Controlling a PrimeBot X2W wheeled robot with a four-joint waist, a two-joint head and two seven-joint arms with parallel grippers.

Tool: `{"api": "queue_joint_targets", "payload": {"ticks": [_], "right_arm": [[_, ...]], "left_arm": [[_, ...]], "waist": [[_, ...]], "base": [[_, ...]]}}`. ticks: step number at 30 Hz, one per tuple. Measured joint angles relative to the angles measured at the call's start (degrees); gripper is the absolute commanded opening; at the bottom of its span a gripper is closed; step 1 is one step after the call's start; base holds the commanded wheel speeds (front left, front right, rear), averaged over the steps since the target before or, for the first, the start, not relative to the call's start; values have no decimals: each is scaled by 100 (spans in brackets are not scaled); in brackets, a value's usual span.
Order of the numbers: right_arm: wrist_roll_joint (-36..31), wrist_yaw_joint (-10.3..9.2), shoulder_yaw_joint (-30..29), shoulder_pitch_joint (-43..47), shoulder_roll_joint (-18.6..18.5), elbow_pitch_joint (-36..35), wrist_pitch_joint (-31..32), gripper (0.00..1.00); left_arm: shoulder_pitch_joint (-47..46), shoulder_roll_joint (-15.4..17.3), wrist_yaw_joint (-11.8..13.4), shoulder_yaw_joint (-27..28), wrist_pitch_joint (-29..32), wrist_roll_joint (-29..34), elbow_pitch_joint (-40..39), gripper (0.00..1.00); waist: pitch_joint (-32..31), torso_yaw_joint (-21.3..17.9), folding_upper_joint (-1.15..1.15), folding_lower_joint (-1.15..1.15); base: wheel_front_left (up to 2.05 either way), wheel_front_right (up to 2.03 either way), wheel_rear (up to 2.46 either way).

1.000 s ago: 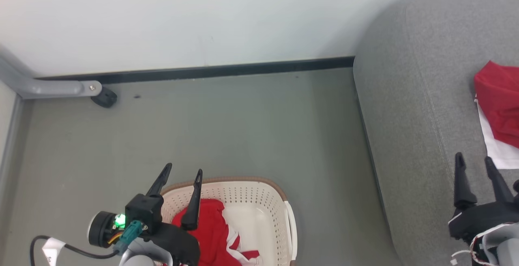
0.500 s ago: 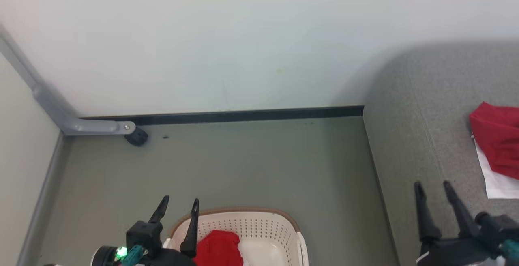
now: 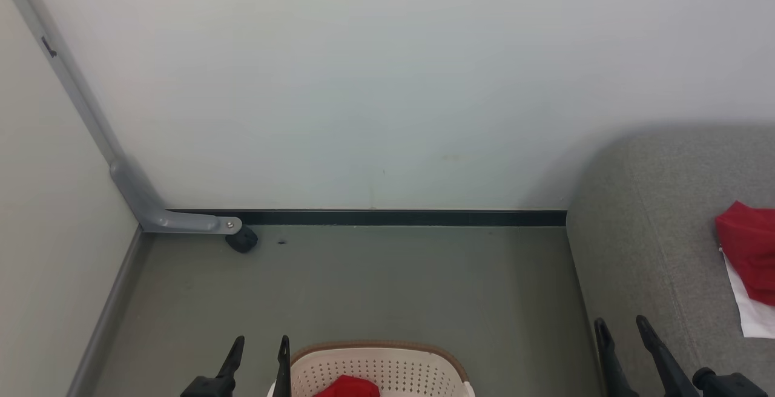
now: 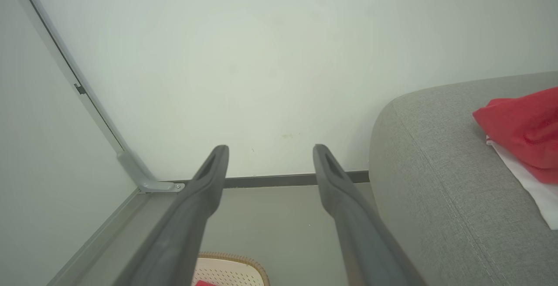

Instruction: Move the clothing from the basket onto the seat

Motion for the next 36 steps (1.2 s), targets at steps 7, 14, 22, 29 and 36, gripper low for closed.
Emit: {"api": "queue_joint_targets", "payload": {"ticks": [7,14,22,29,36], "right_arm": [[1,0,-8,82,-11,-282,-1,100],[2,0,-73,131,-26,-459,-1,100],[1,0,-57,197,-26,-586,-1,100],[-2,0,-33,197,-26,-625,-1,100],[-8,0,-41,192,-30,-631,-1,100]], "left_arm": [[140,-55,2,227,0,210,-176,100],[231,-89,44,389,0,345,-312,100],[239,-144,44,470,0,455,-399,100],[237,-183,45,536,0,593,-420,100],[236,-203,44,568,0,633,-431,100]], "waist": [[-95,97,0,0],[-55,98,1,1],[30,100,1,1],[84,106,1,1],[117,107,1,1]], "base": [[0,0,0],[0,0,0],[0,0,0],[0,0,0],[0,0,0]]}}
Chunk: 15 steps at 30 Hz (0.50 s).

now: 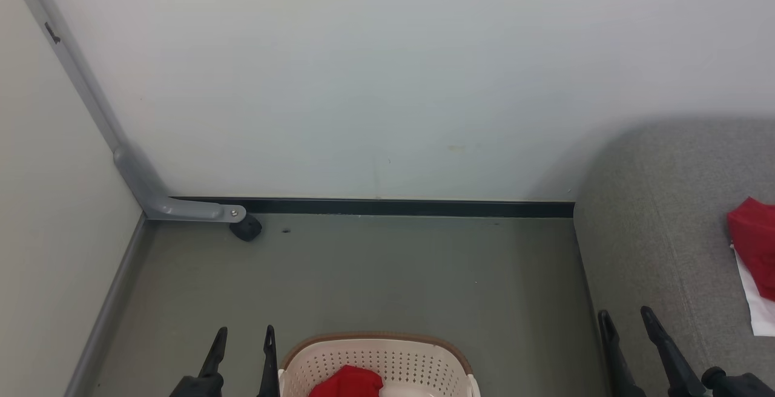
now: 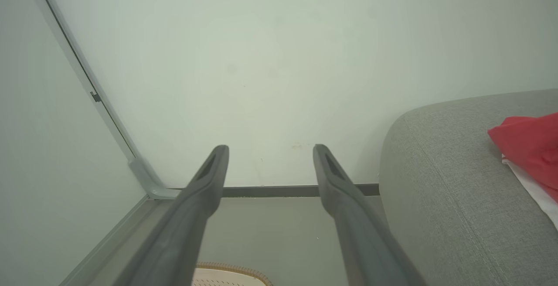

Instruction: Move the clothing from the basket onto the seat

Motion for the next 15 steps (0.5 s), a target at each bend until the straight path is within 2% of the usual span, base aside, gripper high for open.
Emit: {"api": "queue_joint_targets", "payload": {"ticks": [8,13,15], "right_arm": [[-46,-10,-90,1,0,16,0,100],[-108,-156,-222,0,-2,71,0,100],[-124,-159,-214,-8,0,89,0,100]], "left_arm": [[1,-25,0,5,0,37,-58,100],[-2,-30,-80,-34,0,59,-68,100],[-8,-27,-115,-53,0,87,-64,100]], "waist": [[127,-34,0,0],[311,-87,0,0],[407,-117,0,0]], "base": [[0,0,0],[0,0,0],[0,0,0]]}}
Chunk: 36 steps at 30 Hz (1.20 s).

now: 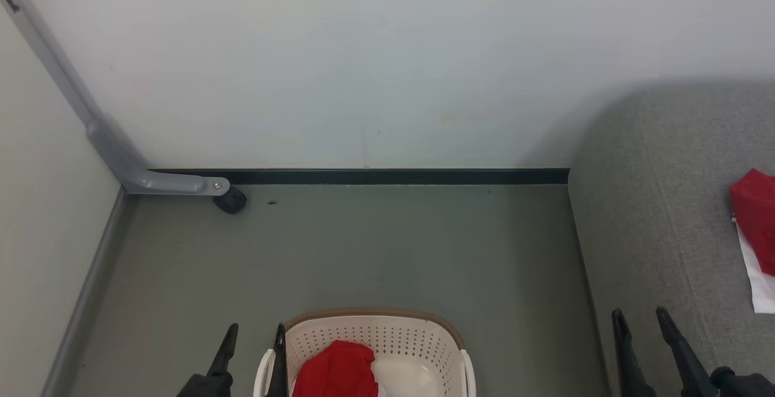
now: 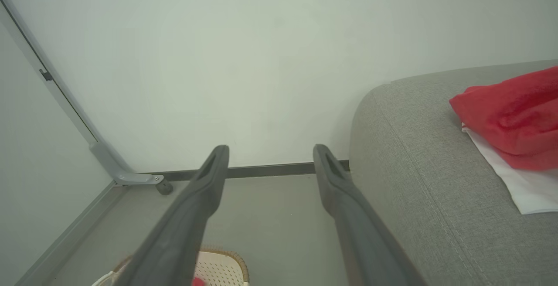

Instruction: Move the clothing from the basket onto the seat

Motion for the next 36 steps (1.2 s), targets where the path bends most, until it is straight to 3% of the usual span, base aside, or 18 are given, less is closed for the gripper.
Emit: {"api": "queue_joint_targets", "payload": {"ticks": [13,36], "right_arm": [[-326,-151,120,-141,3,87,0,100],[-555,-152,378,-614,132,-230,0,100]], "left_arm": [[-457,215,-294,-237,30,250,513,100],[-2557,848,-715,-476,1133,714,2004,100]], "waist": [[797,-335,1,1],[2706,-1118,0,1]], "base": [[0,0,0],[0,0,0]]}}
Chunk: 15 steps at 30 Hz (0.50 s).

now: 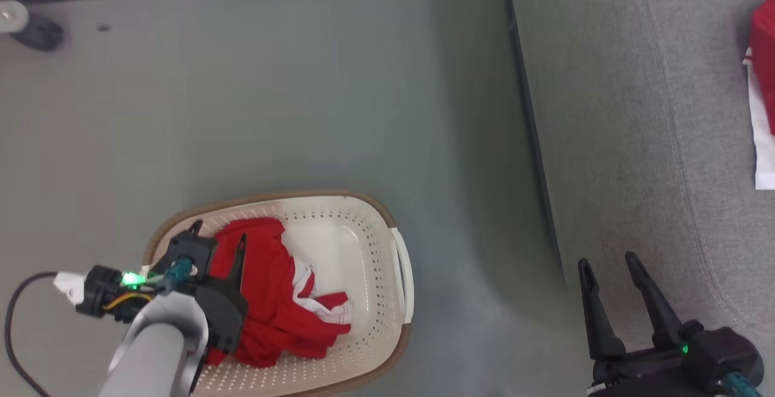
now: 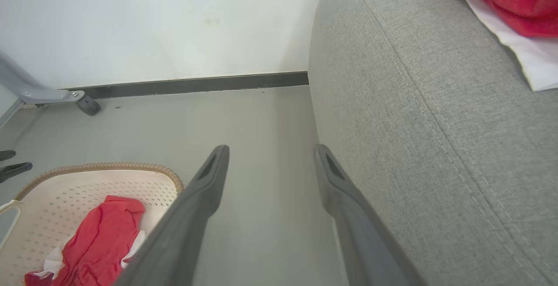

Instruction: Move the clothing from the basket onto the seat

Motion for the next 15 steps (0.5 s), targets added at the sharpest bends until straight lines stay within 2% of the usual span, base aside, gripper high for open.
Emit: {"api": "queue_joint_targets", "payload": {"ticks": [9,15], "right_arm": [[-45,0,3,-255,71,-1,-1,100],[-47,-44,-25,-331,78,2,-1,100]], "left_arm": [[-508,7,-337,-330,335,188,738,100],[-828,-13,-437,-438,557,216,1098,100]], "waist": [[697,-189,0,0],[1014,-267,0,0]], "base": [[0,0,0],[0,0,0]]}}
